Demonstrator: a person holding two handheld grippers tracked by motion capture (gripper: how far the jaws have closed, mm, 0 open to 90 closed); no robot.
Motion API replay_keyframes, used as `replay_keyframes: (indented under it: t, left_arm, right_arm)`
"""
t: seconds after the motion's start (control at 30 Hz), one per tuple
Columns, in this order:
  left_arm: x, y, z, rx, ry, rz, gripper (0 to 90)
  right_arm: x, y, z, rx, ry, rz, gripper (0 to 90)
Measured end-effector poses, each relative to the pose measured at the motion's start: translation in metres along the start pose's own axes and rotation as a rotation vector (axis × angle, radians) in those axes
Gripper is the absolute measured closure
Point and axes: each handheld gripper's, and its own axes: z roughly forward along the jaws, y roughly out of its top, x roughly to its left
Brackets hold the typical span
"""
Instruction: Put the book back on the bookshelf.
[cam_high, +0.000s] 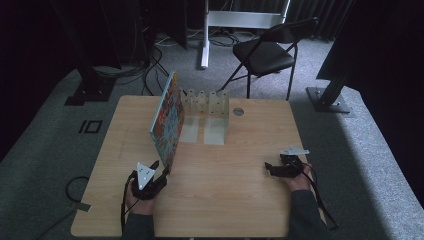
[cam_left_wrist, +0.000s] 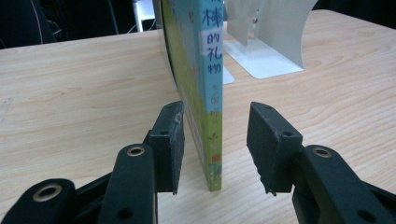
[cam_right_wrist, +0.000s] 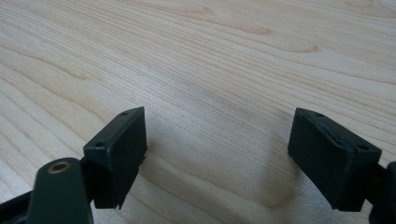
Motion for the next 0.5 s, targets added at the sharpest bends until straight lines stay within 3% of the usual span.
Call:
replay_keyframes:
  t: [0.5]
  left_arm:
    - [-0.005,-0.017,-0.009,0.028,-0.010,-0.005,57.3]
  right_arm:
    - [0.000,0.000,0.000,0.000,0.000,-0.001,19.2]
